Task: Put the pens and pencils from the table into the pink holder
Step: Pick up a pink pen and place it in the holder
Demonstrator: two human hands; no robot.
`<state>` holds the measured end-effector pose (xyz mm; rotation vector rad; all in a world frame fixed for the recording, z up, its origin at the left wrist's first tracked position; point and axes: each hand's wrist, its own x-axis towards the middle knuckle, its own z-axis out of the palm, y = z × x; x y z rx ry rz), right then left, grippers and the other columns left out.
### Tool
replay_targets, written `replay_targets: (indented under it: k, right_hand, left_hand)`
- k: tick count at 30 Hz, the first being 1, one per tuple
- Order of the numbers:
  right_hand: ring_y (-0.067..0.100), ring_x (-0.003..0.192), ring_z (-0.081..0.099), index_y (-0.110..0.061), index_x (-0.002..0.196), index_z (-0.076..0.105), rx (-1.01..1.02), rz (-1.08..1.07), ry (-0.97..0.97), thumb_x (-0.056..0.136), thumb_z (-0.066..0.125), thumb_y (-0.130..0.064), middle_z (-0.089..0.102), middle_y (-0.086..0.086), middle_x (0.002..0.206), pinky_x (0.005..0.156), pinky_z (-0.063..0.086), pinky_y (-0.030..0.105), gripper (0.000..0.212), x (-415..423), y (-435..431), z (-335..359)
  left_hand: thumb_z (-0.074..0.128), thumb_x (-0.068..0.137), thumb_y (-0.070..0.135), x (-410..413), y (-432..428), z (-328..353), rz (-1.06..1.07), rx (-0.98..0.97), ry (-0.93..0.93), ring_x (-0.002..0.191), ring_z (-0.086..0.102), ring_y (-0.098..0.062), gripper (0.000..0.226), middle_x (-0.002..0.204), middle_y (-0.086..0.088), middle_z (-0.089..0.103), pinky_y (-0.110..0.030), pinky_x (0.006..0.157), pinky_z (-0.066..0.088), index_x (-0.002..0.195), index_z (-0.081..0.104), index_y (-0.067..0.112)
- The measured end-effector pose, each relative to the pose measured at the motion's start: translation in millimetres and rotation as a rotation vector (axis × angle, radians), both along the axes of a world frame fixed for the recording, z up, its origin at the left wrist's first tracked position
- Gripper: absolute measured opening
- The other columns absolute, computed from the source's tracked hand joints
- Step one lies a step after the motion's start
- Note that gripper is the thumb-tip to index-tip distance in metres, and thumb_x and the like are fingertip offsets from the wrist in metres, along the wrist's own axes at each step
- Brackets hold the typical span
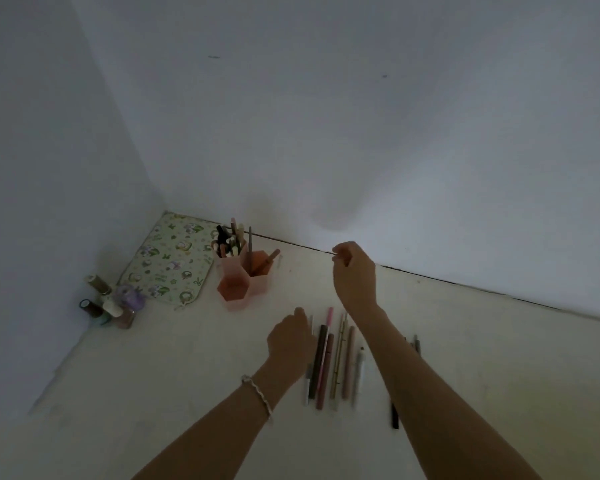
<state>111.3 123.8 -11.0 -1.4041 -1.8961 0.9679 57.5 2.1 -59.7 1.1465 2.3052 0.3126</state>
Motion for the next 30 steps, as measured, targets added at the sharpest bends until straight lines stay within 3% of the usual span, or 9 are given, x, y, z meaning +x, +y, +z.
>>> replay_targets:
  k: [3,7,10,13,16,19,23,27,30]
  right_hand:
    - [0.013,0.065,0.056,-0.014,0.098,0.064,-0.084,0.039,-0.181,0.085,0.046,-0.003,0.061,-0.002,0.08,0.065,0.046,0.028,0.025,21,3,-8]
    - [0.019,0.076,0.059,-0.01,0.098,0.065,-0.151,0.043,-0.369,0.084,0.051,-0.008,0.062,0.002,0.084,0.069,0.043,0.025,0.02,38,0,-20]
    - [0.026,0.08,0.054,-0.006,0.068,0.053,-0.108,0.11,-0.654,0.082,0.054,-0.014,0.056,0.006,0.071,0.068,0.043,0.029,0.016,37,-6,-30]
    - [0.026,0.092,0.052,-0.012,0.072,0.049,-0.039,0.125,-0.87,0.087,0.054,-0.033,0.059,0.006,0.082,0.076,0.041,0.033,0.025,31,-19,-43]
    - [0.026,0.099,0.054,-0.014,0.079,0.055,-0.003,0.136,-0.888,0.09,0.05,-0.029,0.063,0.006,0.095,0.08,0.04,0.032,0.02,25,-31,-60]
    - [0.027,0.101,0.054,-0.007,0.088,0.064,-0.015,0.101,-0.81,0.092,0.047,-0.025,0.064,0.009,0.1,0.082,0.04,0.033,0.025,15,-29,-59]
    - [0.032,0.091,0.056,-0.001,0.086,0.066,0.126,-0.012,-0.527,0.094,0.047,-0.025,0.063,0.016,0.091,0.077,0.043,0.036,0.031,-4,-3,-13]
    - [0.018,0.057,0.05,-0.008,0.076,0.051,0.149,-0.062,-0.002,0.097,0.048,-0.026,0.057,0.008,0.067,0.054,0.039,0.034,0.027,-21,4,34]
    - [0.007,0.045,0.044,-0.013,0.081,0.052,0.18,-0.086,0.195,0.098,0.049,-0.029,0.055,-0.004,0.06,0.047,0.039,0.029,0.024,-32,-3,55]
  left_hand:
    - [0.057,0.094,0.029,11,1,-13,0.017,-0.026,0.033,0.091,0.061,-0.017,0.039,0.111,-0.004,0.061,-0.025,0.074,0.049,0.126,0.042,0.013]
    - [0.057,0.093,0.025,1,6,-9,-0.017,0.008,0.065,0.104,0.063,-0.024,0.05,0.118,-0.009,0.06,-0.031,0.084,0.051,0.135,0.036,0.008]
    - [0.063,0.085,0.023,-17,16,17,0.048,0.126,-0.028,0.085,0.063,-0.02,0.027,0.099,-0.006,0.064,-0.03,0.072,0.051,0.107,0.054,0.01]
    - [0.063,0.084,0.018,-32,23,48,0.062,0.334,-0.097,0.079,0.062,-0.013,0.015,0.094,-0.001,0.063,-0.024,0.069,0.054,0.098,0.061,0.012]
    - [0.063,0.087,0.013,-45,23,74,0.087,0.557,-0.141,0.075,0.063,-0.01,0.012,0.089,0.002,0.062,-0.024,0.066,0.057,0.099,0.061,0.014]
    - [0.064,0.088,0.01,-67,21,91,0.118,0.732,-0.077,0.067,0.061,-0.004,0.03,0.076,0.01,0.059,-0.021,0.065,0.056,0.116,0.055,0.015]
    - [0.06,0.092,0.012,-105,20,102,0.213,0.937,-0.049,0.066,0.063,-0.001,0.068,0.082,0.009,0.06,-0.008,0.063,0.05,0.147,0.026,0.032]
    - [0.061,0.093,0.011,-127,22,94,0.128,0.893,0.163,0.078,0.063,-0.01,0.062,0.093,0.0,0.065,-0.022,0.073,0.054,0.145,0.031,0.027]
    - [0.062,0.091,0.008,-127,23,80,-0.006,0.802,0.365,0.083,0.063,-0.023,0.047,0.093,-0.007,0.066,-0.035,0.072,0.051,0.135,0.05,0.017]
